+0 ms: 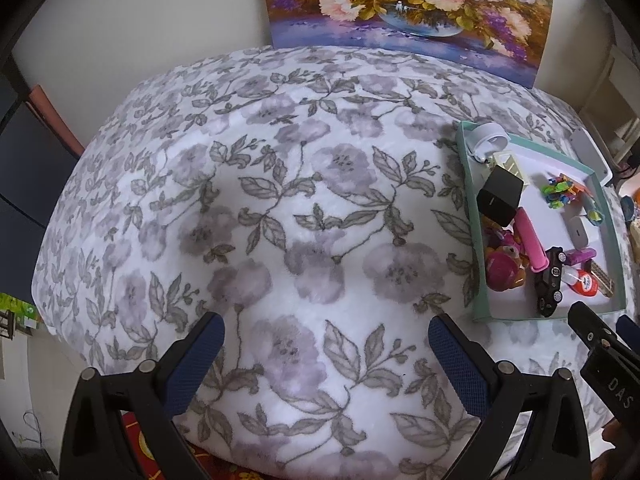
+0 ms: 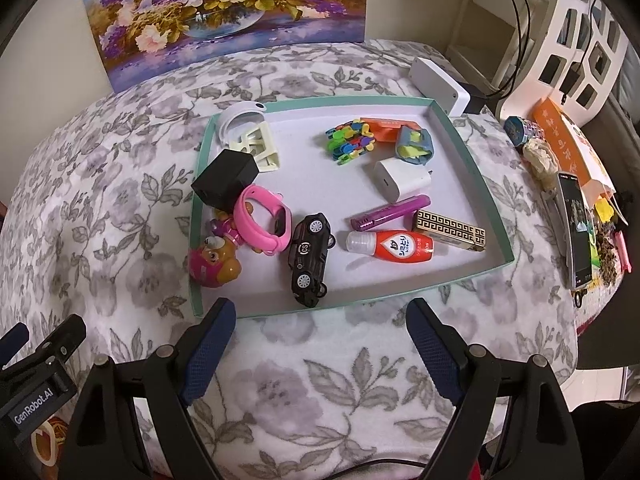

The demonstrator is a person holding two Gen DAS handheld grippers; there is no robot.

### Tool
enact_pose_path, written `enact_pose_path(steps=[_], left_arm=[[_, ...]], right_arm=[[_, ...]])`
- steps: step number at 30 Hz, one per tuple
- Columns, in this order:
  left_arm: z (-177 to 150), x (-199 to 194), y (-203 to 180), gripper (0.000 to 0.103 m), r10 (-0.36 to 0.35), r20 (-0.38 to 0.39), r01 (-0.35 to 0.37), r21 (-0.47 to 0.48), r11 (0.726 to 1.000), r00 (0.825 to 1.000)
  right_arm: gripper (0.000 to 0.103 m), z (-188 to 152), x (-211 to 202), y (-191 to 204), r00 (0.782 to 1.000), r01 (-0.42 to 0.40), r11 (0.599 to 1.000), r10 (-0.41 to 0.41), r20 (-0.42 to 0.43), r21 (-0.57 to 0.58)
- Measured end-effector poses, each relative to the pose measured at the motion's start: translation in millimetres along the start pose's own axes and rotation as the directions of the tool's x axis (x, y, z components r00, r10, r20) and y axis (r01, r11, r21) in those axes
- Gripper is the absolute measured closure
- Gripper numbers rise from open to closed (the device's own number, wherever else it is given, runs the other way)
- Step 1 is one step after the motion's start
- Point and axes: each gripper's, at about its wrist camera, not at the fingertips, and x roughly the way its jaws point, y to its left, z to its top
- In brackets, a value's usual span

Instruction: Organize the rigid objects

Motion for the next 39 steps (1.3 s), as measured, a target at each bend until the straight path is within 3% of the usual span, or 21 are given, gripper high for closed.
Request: enact_pose_path(steps=[39], left_arm=[[1.5,10.1,8.3,0.0,0.015,-0.047,-0.016,-0.018,1.0,0.999]], right_arm=[[0.015,2.2,8.2,1.6,1.0,0.013,1.0,-0.014,-0.028,-0.017]])
